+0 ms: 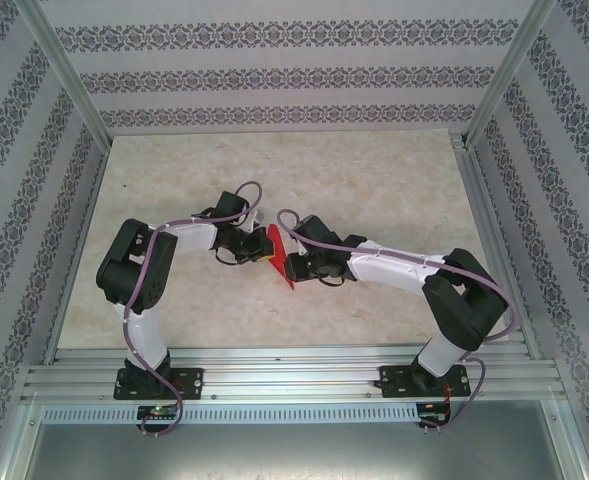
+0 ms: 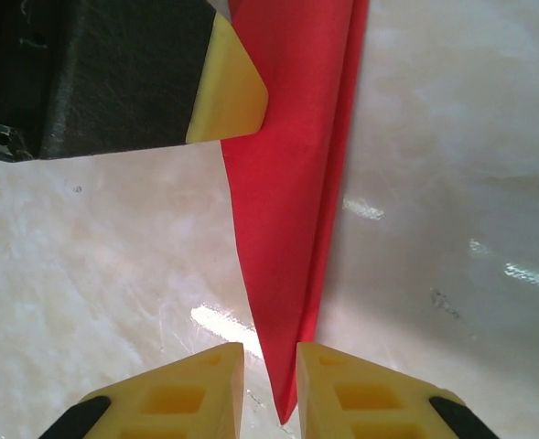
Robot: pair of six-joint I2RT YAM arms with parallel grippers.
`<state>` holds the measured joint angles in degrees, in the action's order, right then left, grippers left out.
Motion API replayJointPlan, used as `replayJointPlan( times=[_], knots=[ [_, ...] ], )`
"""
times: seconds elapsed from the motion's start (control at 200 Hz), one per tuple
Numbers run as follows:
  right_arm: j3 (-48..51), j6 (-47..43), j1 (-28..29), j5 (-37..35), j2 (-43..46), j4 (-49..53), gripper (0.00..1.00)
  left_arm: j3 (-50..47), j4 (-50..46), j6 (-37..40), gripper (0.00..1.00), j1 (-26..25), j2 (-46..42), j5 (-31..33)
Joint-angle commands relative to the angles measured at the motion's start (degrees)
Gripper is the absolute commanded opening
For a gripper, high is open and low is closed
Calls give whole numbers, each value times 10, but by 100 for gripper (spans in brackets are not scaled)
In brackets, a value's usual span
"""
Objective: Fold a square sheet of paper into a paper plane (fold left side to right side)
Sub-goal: Fold the wing for the fifth time at the center of the table.
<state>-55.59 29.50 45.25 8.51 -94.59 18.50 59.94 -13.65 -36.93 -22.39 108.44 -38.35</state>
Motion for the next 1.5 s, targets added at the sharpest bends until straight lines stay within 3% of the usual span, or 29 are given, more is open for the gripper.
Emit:
replayJointPlan(
  times=[0.0,0.545,1.024,1.269,1.499],
  knots=[
    [-3,16,2,17,-16,-21,22,5,21,17,2,7,11,-6],
    [-36,22,-4,3,-66,-10,27,0,49,4,2,7,34,-26],
    [-37,10,-6,-14,-87,23,26,6,34,8,1,7,46,0],
    [-15,15,-28,62,-10,-28,35,7,29,12,1,7,51,4],
    [24,81,-41,178,-39,-153,25,12,27,14,1,7,57,14]
  ],
)
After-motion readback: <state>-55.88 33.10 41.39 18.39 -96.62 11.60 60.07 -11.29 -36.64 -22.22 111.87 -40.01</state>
